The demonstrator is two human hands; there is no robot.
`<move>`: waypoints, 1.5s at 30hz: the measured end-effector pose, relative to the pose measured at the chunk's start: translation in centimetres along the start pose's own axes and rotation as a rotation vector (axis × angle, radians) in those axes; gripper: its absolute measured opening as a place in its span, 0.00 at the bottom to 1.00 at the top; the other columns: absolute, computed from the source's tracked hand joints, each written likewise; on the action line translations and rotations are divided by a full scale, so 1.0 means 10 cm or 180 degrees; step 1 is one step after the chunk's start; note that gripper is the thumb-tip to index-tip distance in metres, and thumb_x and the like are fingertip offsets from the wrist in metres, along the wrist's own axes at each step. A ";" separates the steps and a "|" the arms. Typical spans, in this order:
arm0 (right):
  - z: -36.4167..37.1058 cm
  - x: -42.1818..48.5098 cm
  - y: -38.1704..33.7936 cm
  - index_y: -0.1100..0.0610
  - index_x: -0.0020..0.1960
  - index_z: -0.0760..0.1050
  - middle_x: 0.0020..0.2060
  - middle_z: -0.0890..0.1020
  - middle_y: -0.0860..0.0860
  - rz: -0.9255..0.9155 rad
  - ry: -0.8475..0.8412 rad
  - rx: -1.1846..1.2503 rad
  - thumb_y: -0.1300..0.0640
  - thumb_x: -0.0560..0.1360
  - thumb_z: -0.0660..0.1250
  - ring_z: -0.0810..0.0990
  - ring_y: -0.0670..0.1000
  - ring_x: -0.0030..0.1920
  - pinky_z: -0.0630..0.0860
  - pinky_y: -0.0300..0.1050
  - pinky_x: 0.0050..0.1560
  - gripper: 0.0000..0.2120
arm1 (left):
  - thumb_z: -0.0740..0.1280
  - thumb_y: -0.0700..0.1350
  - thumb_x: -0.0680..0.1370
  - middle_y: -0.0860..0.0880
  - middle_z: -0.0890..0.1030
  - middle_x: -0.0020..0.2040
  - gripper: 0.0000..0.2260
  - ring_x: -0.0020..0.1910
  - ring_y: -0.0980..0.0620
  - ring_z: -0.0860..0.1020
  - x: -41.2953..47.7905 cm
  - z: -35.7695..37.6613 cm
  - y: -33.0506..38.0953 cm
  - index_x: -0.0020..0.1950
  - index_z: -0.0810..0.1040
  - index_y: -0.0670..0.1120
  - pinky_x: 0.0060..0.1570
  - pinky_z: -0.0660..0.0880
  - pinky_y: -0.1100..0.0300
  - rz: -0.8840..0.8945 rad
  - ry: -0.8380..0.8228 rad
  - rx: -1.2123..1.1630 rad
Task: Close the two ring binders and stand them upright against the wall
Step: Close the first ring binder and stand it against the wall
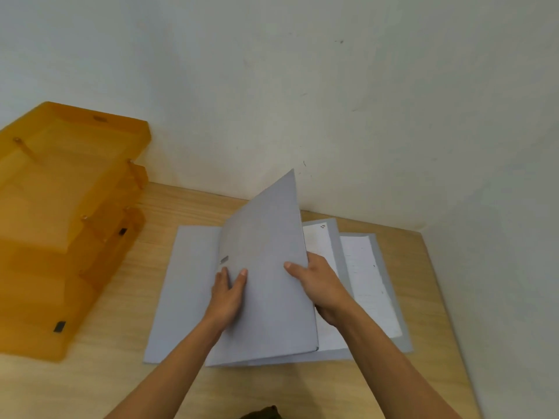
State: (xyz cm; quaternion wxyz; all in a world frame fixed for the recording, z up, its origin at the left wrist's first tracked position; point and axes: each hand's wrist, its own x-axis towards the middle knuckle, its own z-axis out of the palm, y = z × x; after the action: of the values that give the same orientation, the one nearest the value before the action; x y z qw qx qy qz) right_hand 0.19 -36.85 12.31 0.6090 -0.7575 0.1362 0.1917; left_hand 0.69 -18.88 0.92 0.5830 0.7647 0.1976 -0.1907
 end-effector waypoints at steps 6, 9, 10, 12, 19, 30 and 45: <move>-0.18 0.14 0.35 0.57 0.68 0.77 0.61 0.84 0.56 0.0179 0.0075 0.0056 0.59 0.79 0.68 0.85 0.55 0.58 0.80 0.55 0.62 0.17 | 0.66 0.58 0.79 0.44 0.62 0.81 0.39 0.78 0.42 0.64 -0.04 -0.24 -0.15 0.82 0.53 0.43 0.75 0.62 0.48 -0.0249 0.0467 -0.0113; -0.35 0.26 0.57 0.59 0.70 0.72 0.63 0.81 0.57 0.0268 0.0496 -0.0372 0.60 0.77 0.70 0.82 0.57 0.59 0.79 0.54 0.61 0.21 | 0.70 0.56 0.77 0.44 0.71 0.76 0.32 0.70 0.43 0.73 -0.09 -0.20 -0.24 0.77 0.65 0.45 0.68 0.69 0.50 -0.0595 0.0425 -0.0111; -0.40 0.28 0.64 0.59 0.70 0.70 0.64 0.80 0.56 0.0339 0.0627 -0.0488 0.60 0.77 0.71 0.81 0.58 0.61 0.79 0.54 0.61 0.23 | 0.71 0.56 0.77 0.44 0.76 0.72 0.26 0.63 0.44 0.77 -0.11 -0.17 -0.26 0.70 0.72 0.46 0.62 0.71 0.53 -0.0632 0.0366 -0.0131; -0.48 0.33 0.78 0.59 0.71 0.67 0.65 0.78 0.57 0.0475 0.0738 -0.0671 0.59 0.76 0.72 0.79 0.59 0.63 0.78 0.53 0.62 0.26 | 0.73 0.56 0.75 0.45 0.82 0.63 0.20 0.55 0.46 0.78 -0.12 -0.09 -0.33 0.62 0.77 0.47 0.55 0.72 0.55 -0.0633 0.0370 -0.0153; -0.57 0.39 1.18 0.55 0.75 0.65 0.69 0.70 0.59 0.0580 0.0889 -0.1322 0.58 0.74 0.72 0.71 0.60 0.69 0.71 0.53 0.67 0.32 | 0.76 0.52 0.73 0.48 0.78 0.59 0.30 0.53 0.47 0.76 -0.12 0.00 -0.35 0.69 0.71 0.42 0.52 0.71 0.56 -0.0732 0.0444 -0.0018; -0.61 0.39 1.31 0.56 0.68 0.73 0.64 0.80 0.53 0.0631 0.1520 -0.0572 0.43 0.82 0.58 0.79 0.58 0.61 0.75 0.54 0.60 0.22 | 0.73 0.62 0.72 0.52 0.85 0.60 0.24 0.56 0.52 0.82 -0.45 0.11 -0.34 0.65 0.79 0.53 0.51 0.76 0.53 -0.1118 0.0144 -0.1003; -1.53 0.37 1.05 0.54 0.66 0.75 0.58 0.82 0.53 0.0173 0.1080 -0.0062 0.46 0.78 0.65 0.82 0.56 0.58 0.77 0.48 0.48 0.20 | 0.66 0.56 0.74 0.40 0.85 0.61 0.24 0.53 0.44 0.86 -0.69 0.38 0.41 0.66 0.80 0.44 0.57 0.78 0.45 -0.0196 -0.0590 -0.1645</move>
State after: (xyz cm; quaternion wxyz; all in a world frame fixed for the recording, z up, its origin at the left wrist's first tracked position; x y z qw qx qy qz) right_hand 0.72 -53.94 4.32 0.5645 -0.7809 0.2557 0.0787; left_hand -3.21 -24.13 6.91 0.7683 0.5634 0.2087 -0.2208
